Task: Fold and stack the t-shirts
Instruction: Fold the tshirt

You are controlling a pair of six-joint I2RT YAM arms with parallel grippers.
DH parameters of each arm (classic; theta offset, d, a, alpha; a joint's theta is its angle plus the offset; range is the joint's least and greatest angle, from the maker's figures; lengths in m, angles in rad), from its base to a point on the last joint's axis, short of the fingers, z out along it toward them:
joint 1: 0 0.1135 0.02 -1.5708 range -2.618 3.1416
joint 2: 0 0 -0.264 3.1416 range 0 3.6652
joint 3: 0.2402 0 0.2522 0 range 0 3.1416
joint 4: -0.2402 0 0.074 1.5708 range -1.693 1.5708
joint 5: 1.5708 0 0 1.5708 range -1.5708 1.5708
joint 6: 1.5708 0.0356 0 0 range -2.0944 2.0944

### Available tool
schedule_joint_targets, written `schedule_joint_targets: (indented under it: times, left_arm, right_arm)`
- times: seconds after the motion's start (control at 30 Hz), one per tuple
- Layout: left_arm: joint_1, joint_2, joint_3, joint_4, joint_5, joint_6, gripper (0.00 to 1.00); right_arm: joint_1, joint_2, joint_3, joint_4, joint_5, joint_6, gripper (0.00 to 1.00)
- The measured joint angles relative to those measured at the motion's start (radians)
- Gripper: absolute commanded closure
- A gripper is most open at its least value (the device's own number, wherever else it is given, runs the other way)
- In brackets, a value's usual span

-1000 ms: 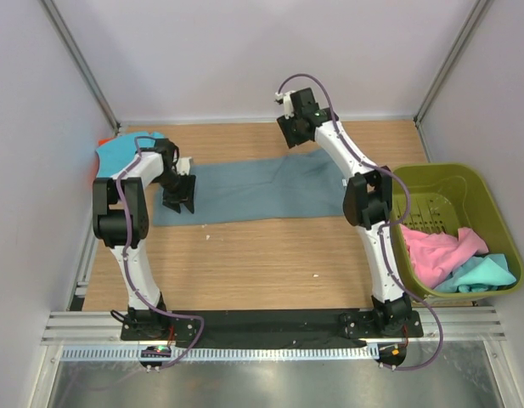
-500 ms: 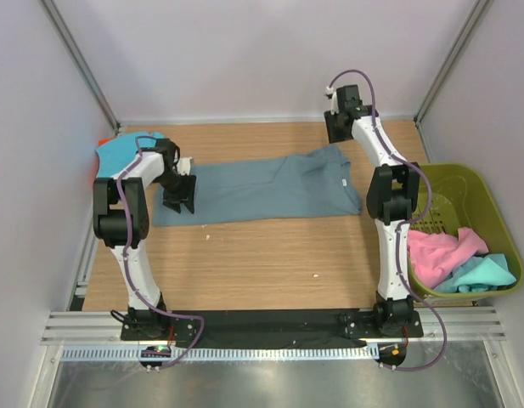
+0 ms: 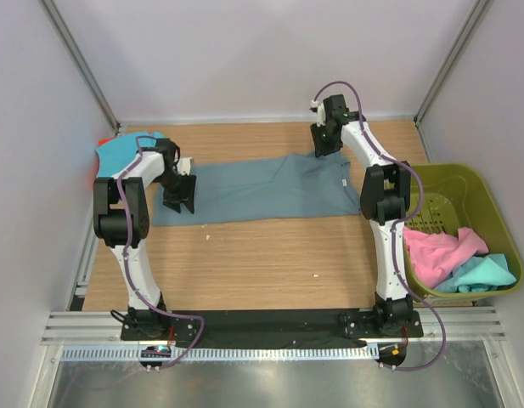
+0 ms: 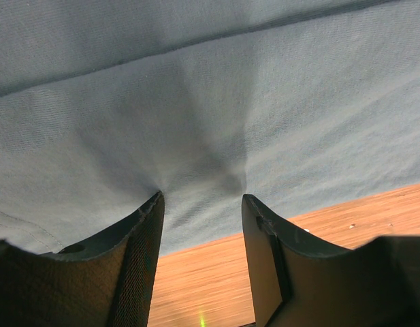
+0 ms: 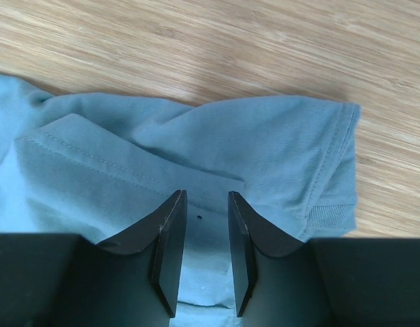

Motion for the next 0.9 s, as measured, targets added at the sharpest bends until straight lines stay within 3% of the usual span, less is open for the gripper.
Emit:
schedule_joint_targets:
  times: [0.4, 0.5, 0.63, 0.9]
  left_arm:
    - [0.000, 0.002, 0.003, -0.003, 0.000, 0.000, 0.49]
    - [0.000, 0.004, 0.006, -0.006, -0.001, -0.001, 0.49]
    - [0.000, 0.007, 0.010, -0.009, -0.001, -0.001, 0.49]
    - [0.000, 0.010, 0.013, -0.012, -0.001, -0.001, 0.49]
  right_arm:
    - [-0.015, 0.034, 0.000, -0.001, -0.005, 0.001, 0.64]
    - [-0.016, 0.041, -0.008, -0.003, -0.016, 0.004, 0.71]
    - [-0.016, 0.045, -0.015, -0.010, -0.042, 0.011, 0.99]
    - [-0.016, 0.052, 0.023, -0.019, -0.063, 0.016, 0.99]
